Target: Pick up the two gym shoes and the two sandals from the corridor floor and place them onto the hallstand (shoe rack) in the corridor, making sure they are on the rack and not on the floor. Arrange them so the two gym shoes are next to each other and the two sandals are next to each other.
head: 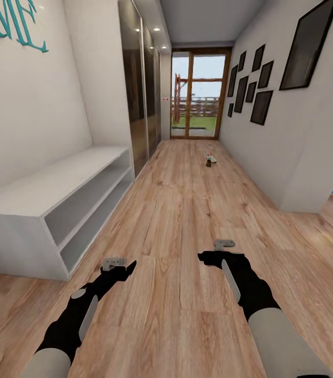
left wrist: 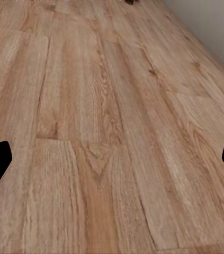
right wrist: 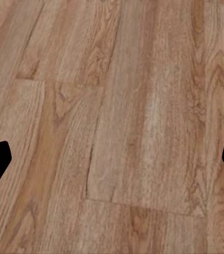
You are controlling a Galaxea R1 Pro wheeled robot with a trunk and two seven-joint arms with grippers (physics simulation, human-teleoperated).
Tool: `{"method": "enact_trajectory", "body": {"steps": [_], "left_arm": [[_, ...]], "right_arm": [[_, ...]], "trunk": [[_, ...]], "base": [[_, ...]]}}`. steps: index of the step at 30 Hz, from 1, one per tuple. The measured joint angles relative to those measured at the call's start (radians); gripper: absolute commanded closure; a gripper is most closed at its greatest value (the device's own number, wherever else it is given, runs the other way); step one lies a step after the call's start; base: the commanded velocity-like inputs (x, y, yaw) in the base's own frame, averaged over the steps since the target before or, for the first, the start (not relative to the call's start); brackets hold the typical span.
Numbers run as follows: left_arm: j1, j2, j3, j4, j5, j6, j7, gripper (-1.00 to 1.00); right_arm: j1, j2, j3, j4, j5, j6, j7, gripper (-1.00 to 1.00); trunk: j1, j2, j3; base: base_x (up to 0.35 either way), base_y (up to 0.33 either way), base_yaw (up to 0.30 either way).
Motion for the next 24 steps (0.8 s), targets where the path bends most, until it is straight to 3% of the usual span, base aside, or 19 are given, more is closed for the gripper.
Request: {"method": "enact_trajectory", "body": {"steps": [13, 24], "left_arm": [[0.0, -0.018, 0.0, 0.0, 0.0, 0.0, 0.001, -1.0], [0.0, -0.018, 0.0, 0.0, 0.0, 0.0, 0.001, -1.0]], "right_arm": [[0.0, 0.001, 0.0, 0.0, 0.003, 0.0, 0.0, -1.0], [0.0, 0.0, 0.0, 0.0, 0.002, 0.0, 0.0, -1.0]], "trunk": [[0.0, 0.0, 0.0], [0.0, 0.0, 0.0]], "base": [[0.348, 0.0, -0.002], [0.348, 0.0, -0.102]]}}
